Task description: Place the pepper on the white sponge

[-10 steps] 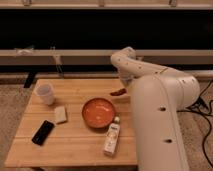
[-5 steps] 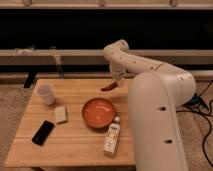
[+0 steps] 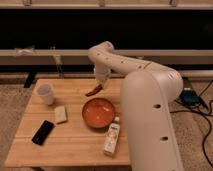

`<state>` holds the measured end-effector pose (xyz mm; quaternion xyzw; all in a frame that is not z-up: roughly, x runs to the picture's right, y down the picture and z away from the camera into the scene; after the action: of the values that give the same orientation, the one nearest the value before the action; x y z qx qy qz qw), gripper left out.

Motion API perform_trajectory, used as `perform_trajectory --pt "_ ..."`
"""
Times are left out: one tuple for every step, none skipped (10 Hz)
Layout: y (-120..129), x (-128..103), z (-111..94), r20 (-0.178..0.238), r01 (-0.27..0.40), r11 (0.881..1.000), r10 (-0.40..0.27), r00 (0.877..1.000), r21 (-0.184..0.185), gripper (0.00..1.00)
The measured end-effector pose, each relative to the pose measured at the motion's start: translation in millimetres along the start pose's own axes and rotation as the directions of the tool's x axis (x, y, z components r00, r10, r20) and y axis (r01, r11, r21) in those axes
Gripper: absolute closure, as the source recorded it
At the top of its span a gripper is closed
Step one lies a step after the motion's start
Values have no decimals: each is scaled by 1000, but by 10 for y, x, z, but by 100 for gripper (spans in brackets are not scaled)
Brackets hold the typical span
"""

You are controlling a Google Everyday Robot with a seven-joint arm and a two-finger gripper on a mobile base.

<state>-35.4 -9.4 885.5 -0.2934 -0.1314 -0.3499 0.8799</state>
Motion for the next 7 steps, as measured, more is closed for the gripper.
perform_trajectory --pt "-62 -145 19 15 29 1000 -29 999 3 100" --pt "-156 -316 29 33 64 998 -64 997 11 100" --pt "-295 -524 46 52 108 994 -109 993 21 100" --pt "-400 -634 63 61 134 991 -135 989 28 100" --pt "-522 -751 92 77 158 987 -160 984 36 100" --pt "-587 -819 127 86 171 985 -173 981 35 100" --pt "-659 -933 182 97 181 983 -183 978 32 100"
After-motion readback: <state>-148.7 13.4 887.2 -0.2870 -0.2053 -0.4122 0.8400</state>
